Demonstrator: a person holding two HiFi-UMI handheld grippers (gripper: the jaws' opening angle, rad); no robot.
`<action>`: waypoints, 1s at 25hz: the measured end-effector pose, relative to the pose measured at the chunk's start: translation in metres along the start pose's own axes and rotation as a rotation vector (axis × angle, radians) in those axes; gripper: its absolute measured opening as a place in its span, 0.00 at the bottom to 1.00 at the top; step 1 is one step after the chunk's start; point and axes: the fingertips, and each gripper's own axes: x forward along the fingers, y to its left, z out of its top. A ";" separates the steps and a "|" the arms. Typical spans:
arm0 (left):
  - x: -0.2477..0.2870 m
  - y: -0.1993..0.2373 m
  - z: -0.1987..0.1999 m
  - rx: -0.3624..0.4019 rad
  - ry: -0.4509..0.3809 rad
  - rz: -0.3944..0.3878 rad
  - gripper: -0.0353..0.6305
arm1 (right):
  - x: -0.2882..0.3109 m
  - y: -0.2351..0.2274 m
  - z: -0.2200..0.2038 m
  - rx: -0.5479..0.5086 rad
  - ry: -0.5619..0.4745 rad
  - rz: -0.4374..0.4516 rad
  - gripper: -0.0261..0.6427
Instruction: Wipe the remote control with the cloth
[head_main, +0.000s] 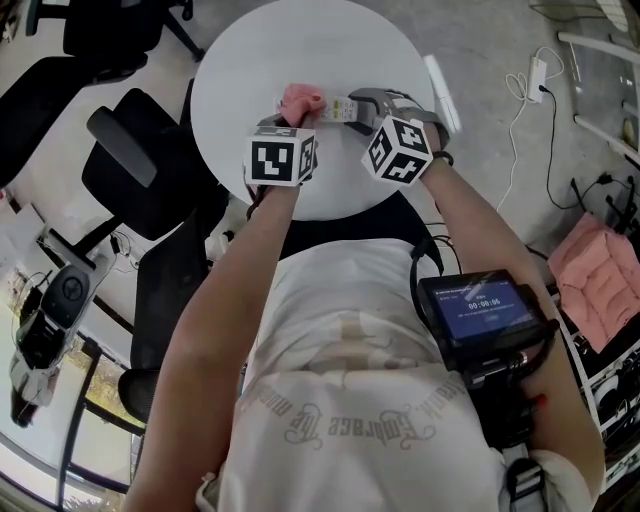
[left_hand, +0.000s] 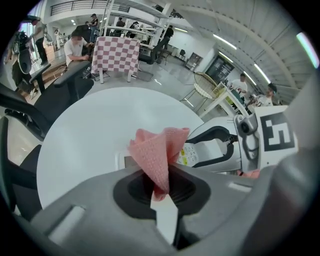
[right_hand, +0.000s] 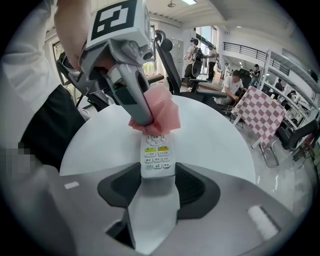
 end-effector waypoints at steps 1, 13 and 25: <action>0.000 -0.002 0.000 0.004 0.001 -0.006 0.11 | 0.000 0.000 0.000 0.002 0.000 -0.001 0.37; 0.021 -0.065 0.003 0.020 0.045 -0.216 0.11 | 0.002 0.001 0.003 -0.007 0.001 -0.008 0.37; 0.011 -0.011 0.002 -0.093 0.019 -0.094 0.11 | 0.001 -0.005 -0.009 0.012 0.013 -0.013 0.37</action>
